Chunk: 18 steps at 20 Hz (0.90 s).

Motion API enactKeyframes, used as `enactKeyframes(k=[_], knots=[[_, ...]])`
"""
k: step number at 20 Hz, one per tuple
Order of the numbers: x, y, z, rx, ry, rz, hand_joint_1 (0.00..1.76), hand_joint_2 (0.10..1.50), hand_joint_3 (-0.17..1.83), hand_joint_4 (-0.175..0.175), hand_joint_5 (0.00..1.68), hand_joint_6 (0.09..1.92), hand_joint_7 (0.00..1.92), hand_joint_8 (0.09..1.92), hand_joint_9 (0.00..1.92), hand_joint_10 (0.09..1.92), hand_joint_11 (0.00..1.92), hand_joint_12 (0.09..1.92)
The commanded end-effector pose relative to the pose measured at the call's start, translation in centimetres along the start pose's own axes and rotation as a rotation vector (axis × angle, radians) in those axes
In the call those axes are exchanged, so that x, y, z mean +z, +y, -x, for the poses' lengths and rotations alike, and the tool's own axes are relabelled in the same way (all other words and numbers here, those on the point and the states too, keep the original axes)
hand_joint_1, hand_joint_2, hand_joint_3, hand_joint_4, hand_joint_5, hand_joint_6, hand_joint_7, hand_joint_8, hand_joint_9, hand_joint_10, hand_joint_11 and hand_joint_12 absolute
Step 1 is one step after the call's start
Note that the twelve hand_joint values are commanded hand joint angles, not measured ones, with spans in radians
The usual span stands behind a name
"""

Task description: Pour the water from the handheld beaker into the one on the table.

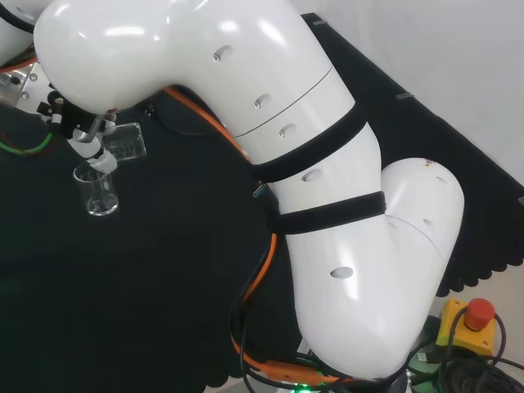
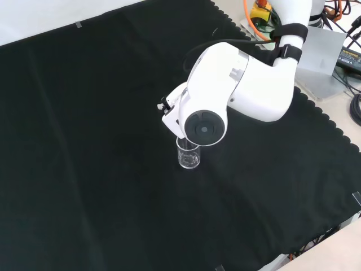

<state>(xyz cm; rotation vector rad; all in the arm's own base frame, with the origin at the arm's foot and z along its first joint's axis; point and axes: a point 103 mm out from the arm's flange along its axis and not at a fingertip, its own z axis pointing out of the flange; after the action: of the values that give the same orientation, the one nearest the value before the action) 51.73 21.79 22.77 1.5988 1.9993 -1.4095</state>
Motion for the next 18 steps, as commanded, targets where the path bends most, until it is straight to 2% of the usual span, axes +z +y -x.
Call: enactKeyframes(k=[1, 18], knots=[[-0.1, -0.2, 0.0, -0.002, 0.004, 0.009, 1.11, 0.61, 1.0, 0.008, 1.05, 1.24, 1.39, 1.07, 1.23, 1.1, 1.1, 0.93], [-1.3, -0.9, -0.9, 0.013, -0.052, -0.004, 1.11, 0.61, 1.0, 0.011, 1.04, 1.25, 1.39, 1.07, 1.24, 1.1, 1.1, 0.94]])
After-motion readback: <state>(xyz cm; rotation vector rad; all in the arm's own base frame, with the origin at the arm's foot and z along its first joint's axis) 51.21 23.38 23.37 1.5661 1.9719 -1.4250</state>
